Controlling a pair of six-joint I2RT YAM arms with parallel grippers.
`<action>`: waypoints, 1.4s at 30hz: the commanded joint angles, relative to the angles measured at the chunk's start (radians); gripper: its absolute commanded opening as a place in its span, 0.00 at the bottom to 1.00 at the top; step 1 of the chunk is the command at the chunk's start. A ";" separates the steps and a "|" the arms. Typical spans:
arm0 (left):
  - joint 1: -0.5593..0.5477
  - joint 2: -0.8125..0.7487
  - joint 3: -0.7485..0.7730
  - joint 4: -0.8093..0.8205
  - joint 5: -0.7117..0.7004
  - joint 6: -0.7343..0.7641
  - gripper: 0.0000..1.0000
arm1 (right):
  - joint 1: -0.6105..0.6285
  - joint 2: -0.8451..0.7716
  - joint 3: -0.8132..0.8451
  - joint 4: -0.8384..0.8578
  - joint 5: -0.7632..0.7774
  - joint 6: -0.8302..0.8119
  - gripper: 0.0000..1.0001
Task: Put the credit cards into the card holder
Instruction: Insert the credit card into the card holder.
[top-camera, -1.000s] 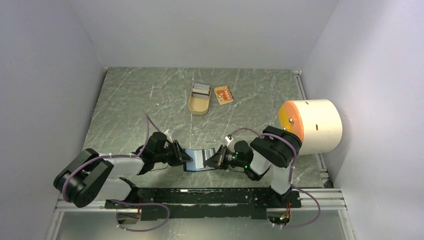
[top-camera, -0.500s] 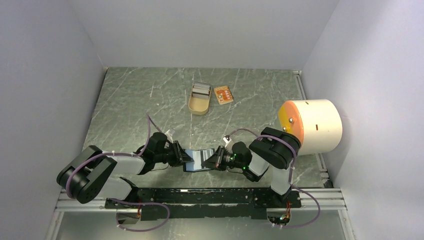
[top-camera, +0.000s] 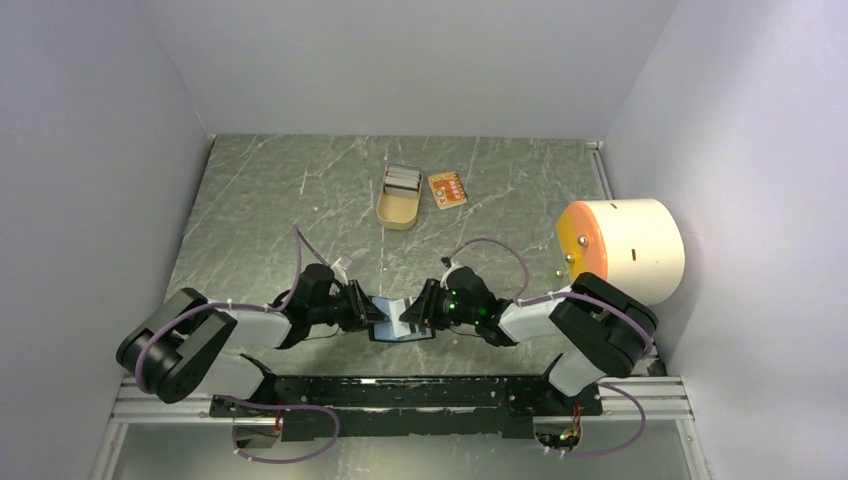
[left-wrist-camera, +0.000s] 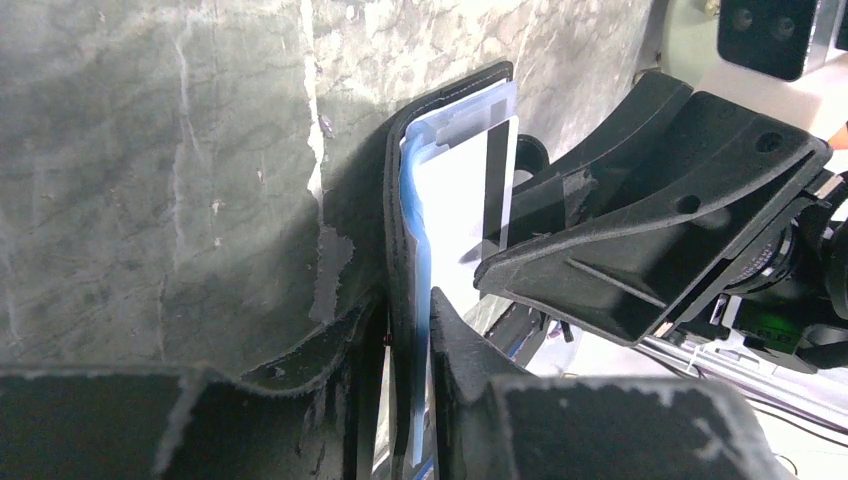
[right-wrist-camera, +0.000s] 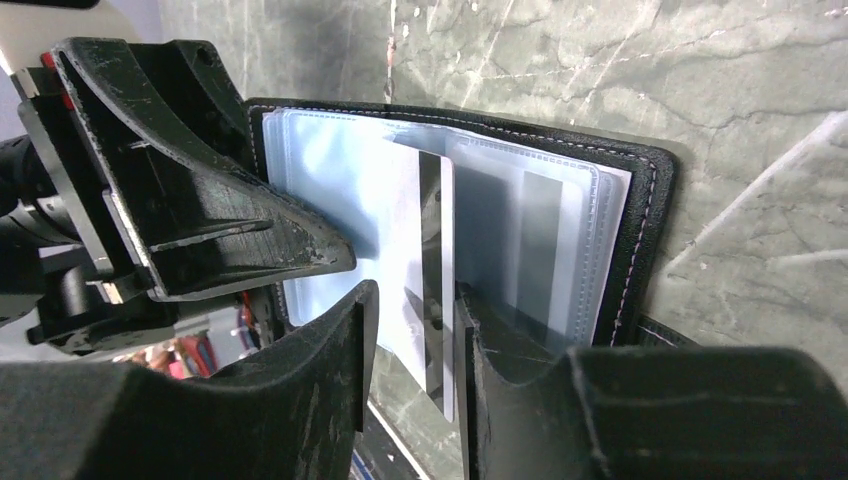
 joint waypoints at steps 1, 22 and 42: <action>0.000 0.007 0.002 0.054 0.032 0.001 0.26 | 0.007 -0.034 0.009 -0.219 0.099 -0.085 0.37; -0.003 -0.030 -0.016 0.033 0.014 -0.001 0.33 | 0.042 0.015 0.022 -0.146 0.066 -0.045 0.38; -0.003 -0.163 -0.019 -0.149 -0.071 0.024 0.34 | 0.042 -0.066 0.031 -0.296 0.127 -0.118 0.42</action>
